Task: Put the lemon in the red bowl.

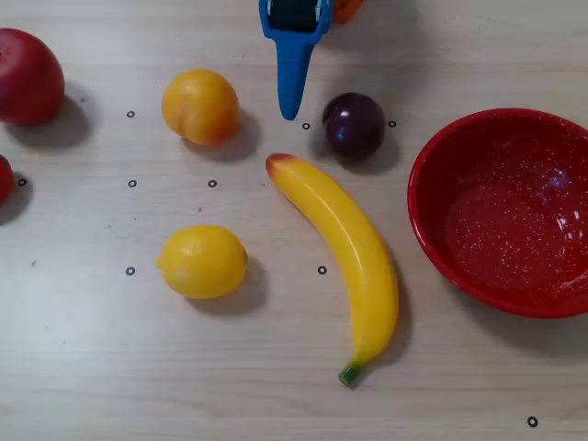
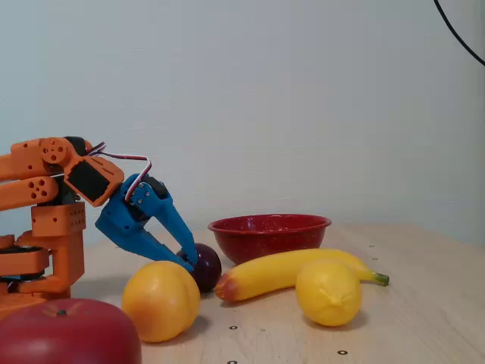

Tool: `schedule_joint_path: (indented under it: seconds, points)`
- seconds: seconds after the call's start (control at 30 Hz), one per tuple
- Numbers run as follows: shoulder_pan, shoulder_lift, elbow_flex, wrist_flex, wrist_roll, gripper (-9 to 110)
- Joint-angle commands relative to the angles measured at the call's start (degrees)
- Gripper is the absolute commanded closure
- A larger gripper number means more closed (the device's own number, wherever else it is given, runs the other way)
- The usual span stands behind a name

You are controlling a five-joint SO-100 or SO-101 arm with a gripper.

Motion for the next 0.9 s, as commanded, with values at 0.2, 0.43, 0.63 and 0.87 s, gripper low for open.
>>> schedule_joint_path:
  seconds: [0.2, 0.43, 0.63, 0.87]
  points:
    - [1.58, 0.79, 0.44, -0.88, -0.88, 101]
    - [1.58, 0.79, 0.44, -0.88, -0.88, 101]
    - [1.58, 0.79, 0.44, -0.88, -0.88, 101]
    - [3.78, 0.79, 0.44, -0.79, 2.20, 101]
